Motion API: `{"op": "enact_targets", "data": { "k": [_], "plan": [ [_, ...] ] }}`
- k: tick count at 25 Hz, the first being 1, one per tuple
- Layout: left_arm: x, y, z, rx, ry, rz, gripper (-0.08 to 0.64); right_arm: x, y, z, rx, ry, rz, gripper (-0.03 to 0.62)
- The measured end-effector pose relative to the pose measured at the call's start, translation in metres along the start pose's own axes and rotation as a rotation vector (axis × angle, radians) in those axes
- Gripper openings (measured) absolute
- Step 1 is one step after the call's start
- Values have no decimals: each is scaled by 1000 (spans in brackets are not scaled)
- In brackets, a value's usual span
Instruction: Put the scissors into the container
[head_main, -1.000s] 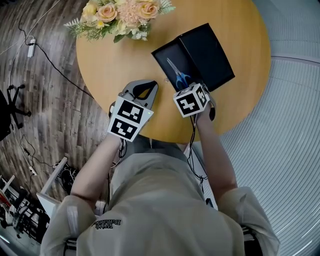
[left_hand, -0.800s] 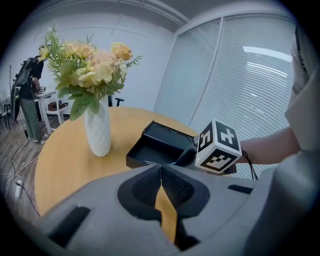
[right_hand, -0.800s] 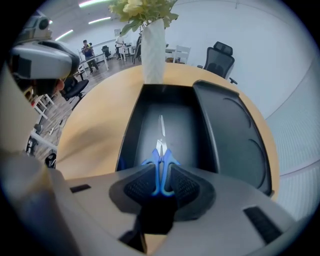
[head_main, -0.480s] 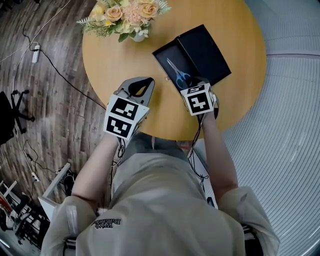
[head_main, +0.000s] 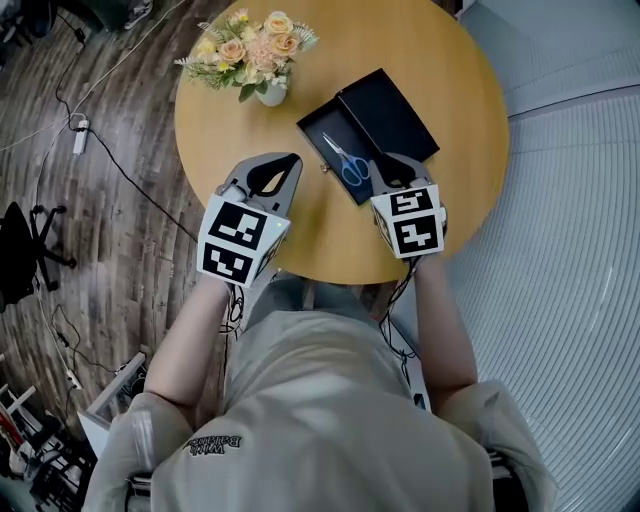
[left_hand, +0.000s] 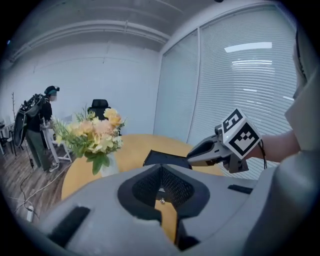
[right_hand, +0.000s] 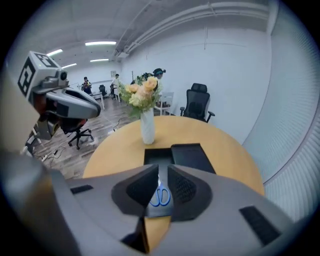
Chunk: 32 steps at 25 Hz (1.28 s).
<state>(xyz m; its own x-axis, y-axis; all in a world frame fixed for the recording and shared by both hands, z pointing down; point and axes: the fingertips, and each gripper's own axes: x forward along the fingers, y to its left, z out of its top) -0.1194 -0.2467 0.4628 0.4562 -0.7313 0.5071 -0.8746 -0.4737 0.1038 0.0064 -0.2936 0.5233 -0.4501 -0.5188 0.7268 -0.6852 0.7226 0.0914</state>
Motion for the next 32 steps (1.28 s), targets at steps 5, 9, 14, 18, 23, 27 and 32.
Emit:
{"op": "enact_targets", "data": {
  "k": [5, 9, 14, 18, 23, 27, 32],
  "plan": [
    [-29, -8, 41, 54, -81, 23, 23, -46, 3, 35, -23, -113, 8, 54],
    [-53, -13, 77, 94, -175, 69, 23, -84, 3, 66, -24, -234, 16, 51],
    [-81, -15, 110, 91, -300, 104, 23, -120, 5, 92, 17, -370, 52, 45],
    [-117, -39, 148, 167, -367, 106, 23, -176, 3, 118, 28, -488, 11, 43],
    [-149, -71, 184, 247, -447, 95, 23, -238, 12, 146, -35, -616, -21, 41],
    [-164, -80, 191, 238, -470, 102, 23, -282, 20, 165, -70, -726, -38, 41],
    [-177, -86, 196, 232, -503, 106, 23, -314, 20, 172, -82, -798, -78, 41]
  ]
}}
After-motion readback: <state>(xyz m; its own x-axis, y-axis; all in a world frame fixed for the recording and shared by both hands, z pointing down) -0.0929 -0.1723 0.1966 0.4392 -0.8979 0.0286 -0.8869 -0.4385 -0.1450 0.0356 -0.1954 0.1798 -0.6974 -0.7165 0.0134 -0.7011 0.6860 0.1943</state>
